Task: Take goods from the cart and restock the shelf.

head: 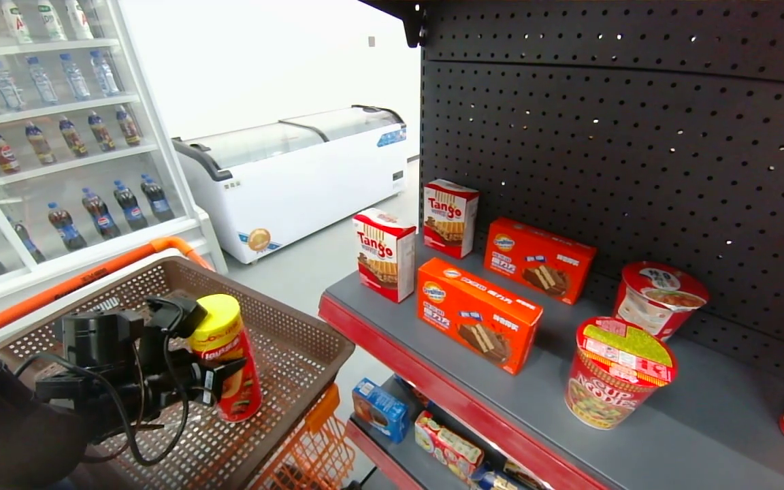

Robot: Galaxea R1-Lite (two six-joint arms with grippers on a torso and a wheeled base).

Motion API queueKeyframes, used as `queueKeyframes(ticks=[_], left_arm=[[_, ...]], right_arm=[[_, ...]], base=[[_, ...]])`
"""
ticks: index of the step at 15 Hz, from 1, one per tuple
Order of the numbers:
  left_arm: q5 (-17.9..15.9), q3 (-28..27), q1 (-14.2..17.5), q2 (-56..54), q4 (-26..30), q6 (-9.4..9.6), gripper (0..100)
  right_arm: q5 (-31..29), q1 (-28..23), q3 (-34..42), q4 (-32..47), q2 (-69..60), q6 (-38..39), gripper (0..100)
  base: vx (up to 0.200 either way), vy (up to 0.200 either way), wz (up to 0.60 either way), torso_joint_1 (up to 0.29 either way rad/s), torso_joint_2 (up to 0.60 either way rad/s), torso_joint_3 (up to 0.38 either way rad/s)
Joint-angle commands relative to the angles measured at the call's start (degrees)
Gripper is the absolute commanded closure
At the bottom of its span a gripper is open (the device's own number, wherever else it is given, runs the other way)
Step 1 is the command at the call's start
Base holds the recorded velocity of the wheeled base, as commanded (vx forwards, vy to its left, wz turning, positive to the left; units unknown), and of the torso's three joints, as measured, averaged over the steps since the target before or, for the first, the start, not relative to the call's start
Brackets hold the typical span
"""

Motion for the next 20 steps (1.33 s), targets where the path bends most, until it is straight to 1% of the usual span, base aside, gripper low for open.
queueKeyframes(ticks=[1, 2, 4, 5, 6, 8, 9, 11, 12, 13, 14, 15, 17, 18, 20], left_arm=[[0.39, 0.25, 0.04, -0.81, -0.04, 0.05, 100], [0.39, 0.25, 0.04, -1.43, 0.22, 0.05, 100], [3.20, -0.46, -0.40, -5.47, 0.84, -0.12, 100], [6.10, -0.72, -0.49, -8.02, 3.04, -0.12, 100], [6.54, -0.72, 0.04, -10.22, 5.15, -0.03, 100], [6.98, -1.34, 0.04, -14.61, 7.69, -0.12, 100], [7.07, -2.48, 0.04, -17.60, 9.80, -0.47, 100], [7.07, -3.18, 0.04, -21.82, 12.88, -0.12, 100], [6.36, -3.44, -0.22, -25.25, 16.22, -0.12, 100], [6.36, -3.44, -0.22, -25.25, 16.22, -0.12, 100], [4.78, -3.18, -0.75, -31.49, 22.02, -1.35, 100], [5.31, -2.92, -1.19, -35.35, 24.04, -3.20, 100], [6.01, -2.92, -2.51, -40.36, 26.94, -3.20, 100], [6.10, -2.65, -3.65, -41.77, 26.94, -3.11, 100], [5.92, -2.04, -5.23, -45.90, 27.82, -3.64, 100]], right_arm=[[0.02, 0.00, 0.00, -0.02, -0.02, -0.04, 0], [0.02, 0.00, 0.00, -0.02, -0.02, -0.13, 0], [0.02, 0.00, 0.00, -0.02, -0.02, -0.04, 0], [0.02, 0.00, 0.00, -0.02, -0.02, -0.04, 0], [0.02, 0.00, 0.00, -0.02, -0.02, -0.04, 0], [0.02, 0.00, 0.00, -0.02, -0.02, -0.04, 0], [0.02, 0.00, 0.00, -0.02, -0.02, -0.04, 0], [0.02, 0.00, 0.00, -0.02, -0.02, -0.04, 0], [0.02, 0.00, 0.00, -0.02, -0.02, -0.13, 0], [0.02, 0.00, 0.00, -0.02, -0.02, -0.13, 0], [0.02, 0.00, 0.00, -0.02, -0.02, -0.04, 0], [0.02, 0.00, 0.00, -0.02, -0.02, -0.04, 0], [0.02, 0.00, 0.00, -0.02, -0.02, -0.04, 0], [0.02, 0.00, 0.00, -0.02, -0.02, -0.04, 0], [0.02, 0.00, 0.00, -0.02, -0.02, -0.04, 0]], base=[[0.000, 0.000, 0.00, 0.000, 0.00, 0.000], [0.000, 0.000, 0.00, 0.000, 0.00, 0.000], [0.000, 0.000, 0.00, 0.000, 0.00, 0.000], [0.000, 0.000, 0.00, 0.000, 0.00, 0.000], [0.000, 0.000, 0.00, 0.000, 0.00, 0.000], [0.000, 0.000, 0.00, 0.000, 0.00, 0.000], [0.000, 0.000, 0.00, 0.000, 0.00, 0.000], [0.000, 0.000, 0.00, 0.000, 0.00, 0.000], [0.000, 0.000, 0.00, 0.000, 0.00, 0.000], [0.000, 0.000, 0.00, 0.000, 0.00, 0.000], [0.000, 0.000, 0.00, 0.000, 0.00, 0.000], [0.000, 0.000, 0.00, 0.000, 0.00, 0.000], [0.000, 0.000, 0.00, 0.000, 0.00, 0.000], [0.000, 0.000, 0.00, 0.000, 0.00, 0.000], [0.000, 0.000, 0.00, 0.000, 0.00, 0.000]])
